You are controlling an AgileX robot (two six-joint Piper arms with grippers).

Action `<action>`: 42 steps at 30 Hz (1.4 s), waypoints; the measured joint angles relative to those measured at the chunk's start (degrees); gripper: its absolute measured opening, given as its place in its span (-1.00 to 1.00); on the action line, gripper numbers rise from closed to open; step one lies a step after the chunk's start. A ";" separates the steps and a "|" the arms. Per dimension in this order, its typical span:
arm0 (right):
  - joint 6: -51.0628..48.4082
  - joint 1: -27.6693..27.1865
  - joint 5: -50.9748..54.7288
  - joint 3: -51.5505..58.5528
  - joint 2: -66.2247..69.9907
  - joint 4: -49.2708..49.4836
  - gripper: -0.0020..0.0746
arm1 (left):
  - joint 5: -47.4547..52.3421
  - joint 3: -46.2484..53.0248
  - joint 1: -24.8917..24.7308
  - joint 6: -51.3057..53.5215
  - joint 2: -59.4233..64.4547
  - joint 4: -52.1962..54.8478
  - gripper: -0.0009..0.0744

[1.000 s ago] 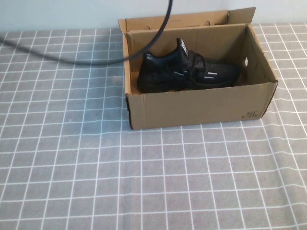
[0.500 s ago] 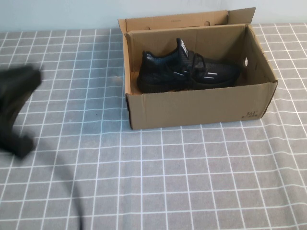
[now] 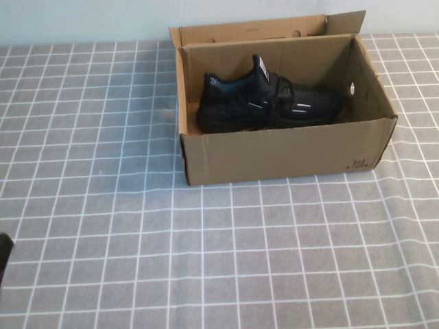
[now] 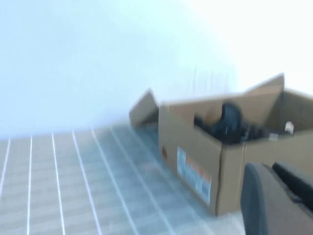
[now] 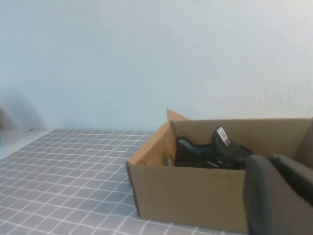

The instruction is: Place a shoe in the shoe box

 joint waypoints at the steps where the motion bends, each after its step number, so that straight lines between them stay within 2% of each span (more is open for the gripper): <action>1: 0.00 0.00 -2.20 1.78 0.25 0.00 -0.99 | -0.11 1.34 0.00 0.00 -0.12 0.00 -0.98; 6: 0.00 0.00 -9.45 9.89 0.64 0.13 -0.99 | -2.10 7.53 0.00 0.00 -0.12 -0.12 -0.98; 10: 0.00 0.00 -10.63 13.79 0.73 0.15 -0.99 | -3.89 11.42 0.00 0.00 -0.12 -0.12 -0.98; 14: 0.00 0.00 -10.62 17.00 0.73 0.15 -0.99 | -1.03 11.93 0.00 0.00 -0.12 -0.21 -0.98; 20: 0.00 0.00 -6.27 20.04 0.73 0.25 -0.99 | 3.93 11.93 0.00 0.00 -0.12 -0.21 -0.98; 28: 0.00 -0.31 0.89 20.43 0.73 0.25 -0.99 | 4.63 11.93 0.00 0.00 -0.12 -0.21 -0.98; 30: 0.00 -2.76 1.44 20.43 0.34 -0.82 -0.99 | 4.63 11.93 0.00 0.00 -0.12 -0.21 -0.98; 37: -0.09 -17.27 -1.21 20.43 -1.04 -1.62 -0.99 | 4.84 11.93 0.00 0.00 -0.12 -0.21 -0.98; 42: -2.44 -21.52 1.33 20.43 -1.16 -1.90 -0.99 | 4.96 11.93 0.00 0.00 -0.20 -0.21 -0.98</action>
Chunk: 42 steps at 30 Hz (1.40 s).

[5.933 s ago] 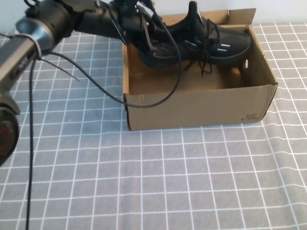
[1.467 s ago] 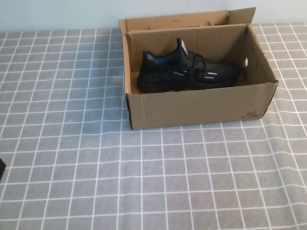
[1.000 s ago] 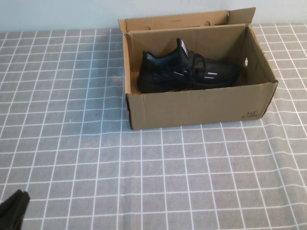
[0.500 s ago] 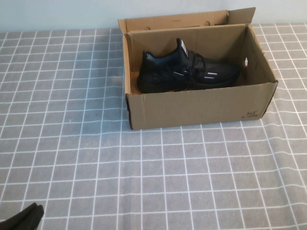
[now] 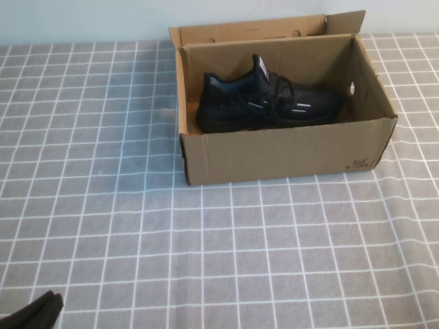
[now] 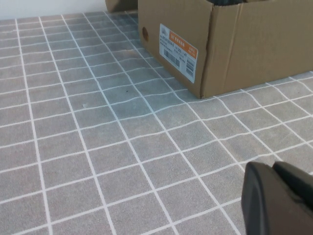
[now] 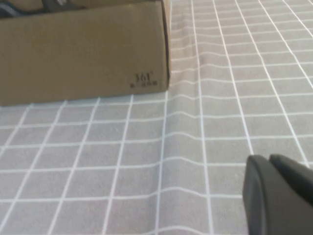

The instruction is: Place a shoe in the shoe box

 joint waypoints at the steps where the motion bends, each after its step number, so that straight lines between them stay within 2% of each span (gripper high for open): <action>1: -0.42 -0.17 0.52 0.00 0.00 0.00 -0.99 | 0.00 0.00 0.00 0.00 0.00 0.00 -0.98; 34: -2.14 -0.17 1.13 0.00 0.00 0.00 -0.99 | 0.24 0.00 0.00 0.00 0.00 0.12 -0.98; 38: -2.14 -0.17 1.13 0.00 0.00 0.00 -0.99 | -1.97 0.00 0.13 -2.97 0.00 5.24 -0.98; 42: -2.14 -0.17 1.13 0.00 0.00 0.00 -0.99 | -7.34 0.09 3.66 -16.31 -0.31 18.07 -0.98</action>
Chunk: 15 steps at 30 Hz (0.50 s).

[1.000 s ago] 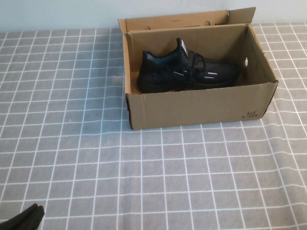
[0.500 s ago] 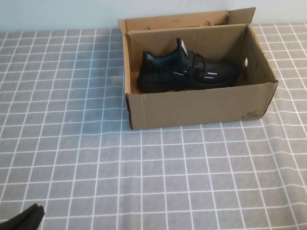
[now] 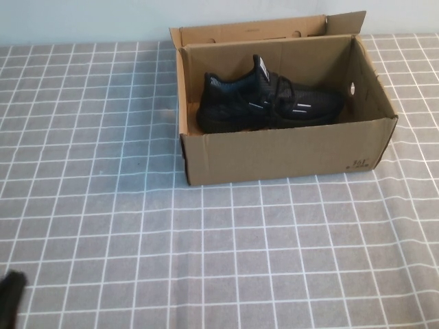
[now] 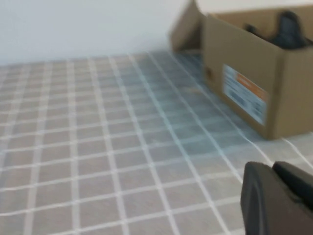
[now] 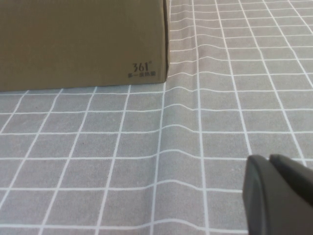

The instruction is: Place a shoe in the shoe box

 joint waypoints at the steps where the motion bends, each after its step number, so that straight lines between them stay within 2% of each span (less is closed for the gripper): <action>1: 0.00 0.00 0.00 0.00 0.00 0.00 -0.99 | -0.70 0.00 1.41 -3.54 -0.66 3.55 -0.98; 4: 0.00 0.00 0.00 0.00 0.00 0.00 -0.99 | -0.83 0.00 5.05 -9.61 -3.45 9.48 -0.98; 7: 0.00 0.00 0.00 0.00 0.00 0.00 -0.99 | 0.65 0.00 7.16 -11.33 -6.95 11.42 -0.98; 15: 0.00 0.00 0.15 0.00 0.00 0.00 -0.99 | 10.77 0.00 8.15 -14.08 -8.00 14.58 -0.98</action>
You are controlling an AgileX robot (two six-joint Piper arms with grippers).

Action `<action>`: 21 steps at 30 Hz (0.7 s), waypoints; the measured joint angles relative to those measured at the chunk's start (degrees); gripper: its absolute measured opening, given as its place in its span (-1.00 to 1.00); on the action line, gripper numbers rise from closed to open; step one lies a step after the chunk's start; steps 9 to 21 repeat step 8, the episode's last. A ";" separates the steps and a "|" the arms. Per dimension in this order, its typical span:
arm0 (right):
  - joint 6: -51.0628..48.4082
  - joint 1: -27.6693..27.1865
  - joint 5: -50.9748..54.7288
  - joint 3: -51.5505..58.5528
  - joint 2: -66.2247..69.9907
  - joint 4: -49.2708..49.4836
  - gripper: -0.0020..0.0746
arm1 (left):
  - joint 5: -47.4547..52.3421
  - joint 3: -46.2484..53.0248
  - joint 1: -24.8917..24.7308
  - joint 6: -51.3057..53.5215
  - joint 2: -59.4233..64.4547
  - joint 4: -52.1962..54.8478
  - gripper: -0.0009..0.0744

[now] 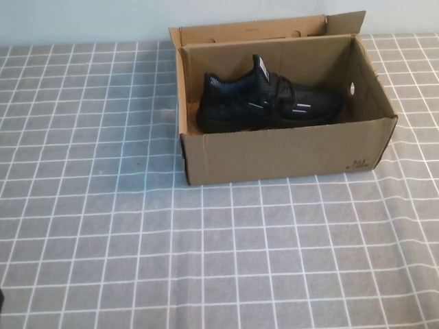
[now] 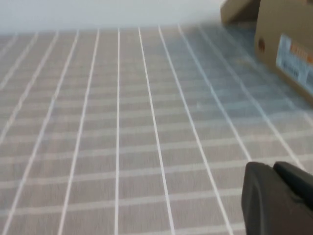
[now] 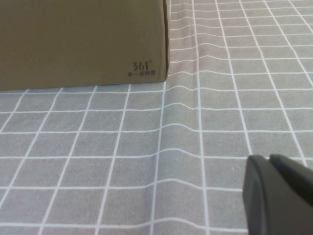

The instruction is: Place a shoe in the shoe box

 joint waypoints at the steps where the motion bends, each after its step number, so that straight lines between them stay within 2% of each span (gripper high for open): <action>1: 0.00 0.00 0.00 0.00 0.00 0.00 -0.99 | 1.78 0.00 0.00 -0.59 0.00 0.43 -0.98; 6: 0.00 0.00 0.00 0.00 0.00 0.00 -0.99 | 7.56 0.00 0.00 -1.52 0.00 1.04 -0.98; 21: 0.00 0.00 0.00 0.00 -0.08 0.00 -0.99 | 7.66 0.00 0.00 -1.62 0.00 1.03 -0.98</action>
